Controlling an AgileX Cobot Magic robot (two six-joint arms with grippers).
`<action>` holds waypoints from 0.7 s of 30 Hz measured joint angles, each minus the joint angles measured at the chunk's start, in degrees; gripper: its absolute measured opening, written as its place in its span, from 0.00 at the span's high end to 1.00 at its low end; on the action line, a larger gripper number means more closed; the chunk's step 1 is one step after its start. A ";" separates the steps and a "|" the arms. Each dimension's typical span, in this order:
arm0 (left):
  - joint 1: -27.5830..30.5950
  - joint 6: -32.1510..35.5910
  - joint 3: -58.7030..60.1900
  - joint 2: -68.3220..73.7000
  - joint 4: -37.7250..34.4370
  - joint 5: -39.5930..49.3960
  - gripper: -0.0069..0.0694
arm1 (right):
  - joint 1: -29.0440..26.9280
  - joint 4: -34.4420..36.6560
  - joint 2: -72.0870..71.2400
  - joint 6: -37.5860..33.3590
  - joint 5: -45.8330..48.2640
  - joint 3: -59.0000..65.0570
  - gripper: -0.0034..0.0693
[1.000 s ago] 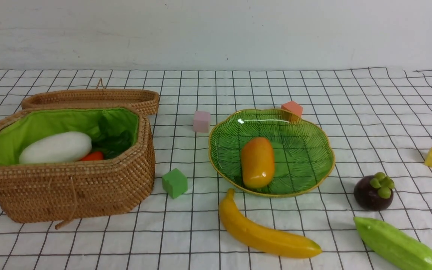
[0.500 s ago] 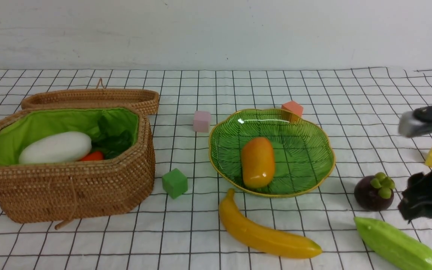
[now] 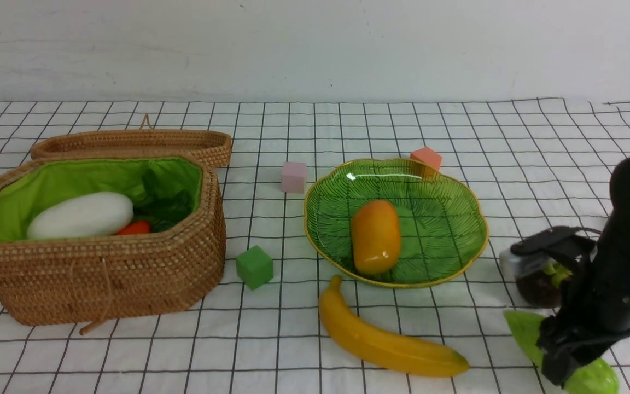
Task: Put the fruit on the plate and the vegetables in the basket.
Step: Take a chayote with your right arm and place it on the basket on the left.
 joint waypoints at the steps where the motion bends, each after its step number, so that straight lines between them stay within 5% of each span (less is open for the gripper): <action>1: 0.00 0.00 0.00 0.00 0.05 0.00 0.87 | 0.60 2.00 -0.52 -1.79 1.87 -1.77 0.35; 10: 0.00 0.00 0.00 0.00 0.05 0.00 0.86 | 18.16 8.79 -0.50 -5.04 9.12 -31.10 0.35; 21: 0.00 0.00 0.08 0.00 0.05 0.00 0.85 | 32.02 21.55 23.58 -5.04 -20.73 -60.70 0.35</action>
